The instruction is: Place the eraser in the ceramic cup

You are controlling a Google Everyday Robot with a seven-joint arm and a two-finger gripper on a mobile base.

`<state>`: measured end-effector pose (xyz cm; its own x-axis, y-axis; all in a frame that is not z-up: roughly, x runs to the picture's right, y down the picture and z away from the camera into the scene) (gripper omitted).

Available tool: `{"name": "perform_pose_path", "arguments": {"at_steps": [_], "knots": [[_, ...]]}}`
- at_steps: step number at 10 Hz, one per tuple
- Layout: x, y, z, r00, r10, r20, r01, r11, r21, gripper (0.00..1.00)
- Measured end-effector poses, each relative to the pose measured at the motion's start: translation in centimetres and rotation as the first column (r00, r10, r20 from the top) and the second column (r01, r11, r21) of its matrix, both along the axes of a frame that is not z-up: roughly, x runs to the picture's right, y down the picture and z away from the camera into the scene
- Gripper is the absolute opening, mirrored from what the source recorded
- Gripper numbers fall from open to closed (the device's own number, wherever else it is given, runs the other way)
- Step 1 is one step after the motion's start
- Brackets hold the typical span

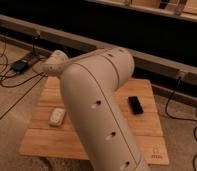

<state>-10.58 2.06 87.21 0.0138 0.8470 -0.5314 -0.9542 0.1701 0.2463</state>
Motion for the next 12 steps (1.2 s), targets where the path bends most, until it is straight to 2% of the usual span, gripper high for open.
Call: {"name": "perform_pose_path", "arguments": {"at_steps": [2,5,6,12], "knots": [[0.0,0.0,0.2,1.0,0.008,-0.002,-0.008,1.0,-0.002,0.02],[0.1,0.0,0.7,0.999,0.032,-0.007,-0.032,0.9995,-0.007,0.28],[0.2,0.0,0.8,0.999,0.036,-0.008,-0.036,0.9993,-0.007,0.31],[0.2,0.2,1.7,0.997,0.078,-0.014,-0.078,0.997,-0.001,0.31]]}}
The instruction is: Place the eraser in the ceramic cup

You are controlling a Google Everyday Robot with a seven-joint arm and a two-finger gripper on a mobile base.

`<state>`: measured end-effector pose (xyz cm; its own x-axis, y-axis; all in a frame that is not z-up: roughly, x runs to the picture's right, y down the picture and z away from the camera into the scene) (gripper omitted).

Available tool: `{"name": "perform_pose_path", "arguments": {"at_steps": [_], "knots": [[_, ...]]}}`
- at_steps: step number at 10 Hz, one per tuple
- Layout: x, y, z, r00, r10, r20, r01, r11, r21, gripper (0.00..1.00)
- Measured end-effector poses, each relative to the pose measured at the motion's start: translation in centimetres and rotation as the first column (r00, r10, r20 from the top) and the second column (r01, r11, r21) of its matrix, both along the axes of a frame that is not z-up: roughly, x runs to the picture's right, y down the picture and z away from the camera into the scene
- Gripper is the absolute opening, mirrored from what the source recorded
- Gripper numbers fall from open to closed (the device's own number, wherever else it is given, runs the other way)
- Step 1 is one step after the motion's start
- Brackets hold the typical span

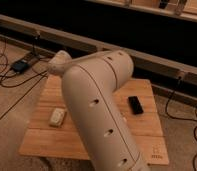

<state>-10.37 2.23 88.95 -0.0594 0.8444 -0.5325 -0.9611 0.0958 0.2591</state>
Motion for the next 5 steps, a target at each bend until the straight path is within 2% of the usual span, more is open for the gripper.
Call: {"name": "perform_pose_path", "arguments": {"at_steps": [3,4,5], "knots": [[0.24,0.18,0.37,1.0,0.023,-0.007,-0.023,0.9997,0.006,0.32],[0.16,0.2,0.44,1.0,0.027,-0.007,-0.027,0.9996,0.007,0.36],[0.25,0.21,0.56,0.999,0.037,-0.008,-0.037,0.9993,0.009,0.48]]}}
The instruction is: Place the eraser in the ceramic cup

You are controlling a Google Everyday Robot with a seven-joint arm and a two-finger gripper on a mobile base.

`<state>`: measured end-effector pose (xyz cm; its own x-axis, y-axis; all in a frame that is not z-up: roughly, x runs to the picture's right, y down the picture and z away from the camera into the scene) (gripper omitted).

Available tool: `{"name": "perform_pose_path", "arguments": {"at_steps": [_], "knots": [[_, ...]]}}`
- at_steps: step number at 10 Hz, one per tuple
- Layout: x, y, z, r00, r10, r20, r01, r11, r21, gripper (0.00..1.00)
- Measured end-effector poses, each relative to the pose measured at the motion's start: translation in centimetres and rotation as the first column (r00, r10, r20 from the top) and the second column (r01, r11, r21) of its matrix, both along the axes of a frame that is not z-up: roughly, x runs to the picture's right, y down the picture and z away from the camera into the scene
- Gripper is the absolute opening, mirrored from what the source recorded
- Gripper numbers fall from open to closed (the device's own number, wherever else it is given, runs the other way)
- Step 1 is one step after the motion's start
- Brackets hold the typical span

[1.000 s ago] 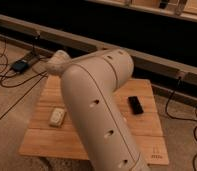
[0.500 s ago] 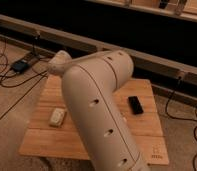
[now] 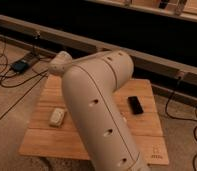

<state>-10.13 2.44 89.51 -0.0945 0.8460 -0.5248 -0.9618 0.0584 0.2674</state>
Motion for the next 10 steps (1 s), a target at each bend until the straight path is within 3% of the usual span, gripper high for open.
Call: {"name": "perform_pose_path", "arguments": {"at_steps": [3,4,8,10], "knots": [[-0.8,0.4,-0.6,0.999,-0.041,-0.015,0.041,0.9991,-0.013,0.76],[-1.8,0.8,-1.3,0.998,-0.066,-0.023,0.065,0.9976,-0.021,0.8],[-4.9,2.3,-4.5,0.996,-0.083,-0.03,0.082,0.996,-0.035,0.8],[-6.1,3.5,-5.5,0.998,-0.052,0.029,0.053,0.9976,-0.045,0.8]]}}
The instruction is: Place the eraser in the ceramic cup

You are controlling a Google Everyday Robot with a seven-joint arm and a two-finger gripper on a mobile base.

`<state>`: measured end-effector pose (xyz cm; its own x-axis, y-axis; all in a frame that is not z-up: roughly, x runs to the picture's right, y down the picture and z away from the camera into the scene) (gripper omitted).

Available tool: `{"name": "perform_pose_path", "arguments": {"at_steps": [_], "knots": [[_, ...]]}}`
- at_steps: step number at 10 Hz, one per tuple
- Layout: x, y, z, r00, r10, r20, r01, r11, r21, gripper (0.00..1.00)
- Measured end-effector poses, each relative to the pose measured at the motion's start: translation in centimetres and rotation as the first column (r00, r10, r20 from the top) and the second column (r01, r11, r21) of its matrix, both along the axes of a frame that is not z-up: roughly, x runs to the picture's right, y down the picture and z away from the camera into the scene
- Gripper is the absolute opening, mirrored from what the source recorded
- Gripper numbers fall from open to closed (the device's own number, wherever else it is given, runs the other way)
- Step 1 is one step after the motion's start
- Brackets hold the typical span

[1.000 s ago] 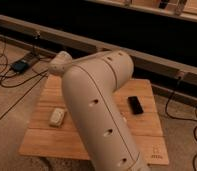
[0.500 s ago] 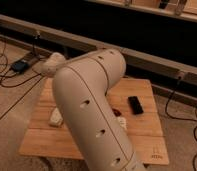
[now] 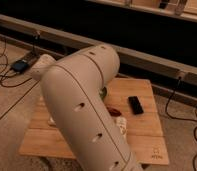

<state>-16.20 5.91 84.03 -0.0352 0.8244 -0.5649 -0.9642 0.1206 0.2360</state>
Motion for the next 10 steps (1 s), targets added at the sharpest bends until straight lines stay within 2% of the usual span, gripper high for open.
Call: {"name": "perform_pose_path", "arguments": {"at_steps": [2,3,4,7,8,10], "knots": [[-0.5,1.1,-0.6,0.993,0.059,0.101,-0.057,0.9982,-0.019,0.8],[-0.5,1.8,-0.4,0.981,0.105,0.165,-0.1,0.9942,-0.038,0.8],[-0.3,2.4,0.0,0.972,0.131,0.193,-0.122,0.9909,-0.056,0.8],[-1.5,5.0,1.8,0.965,0.158,0.211,-0.136,0.9838,-0.116,0.8],[-2.1,5.8,2.1,0.966,0.157,0.204,-0.131,0.9821,-0.135,0.8],[-4.0,7.6,1.7,0.971,0.148,0.187,-0.119,0.9804,-0.157,0.8]]}}
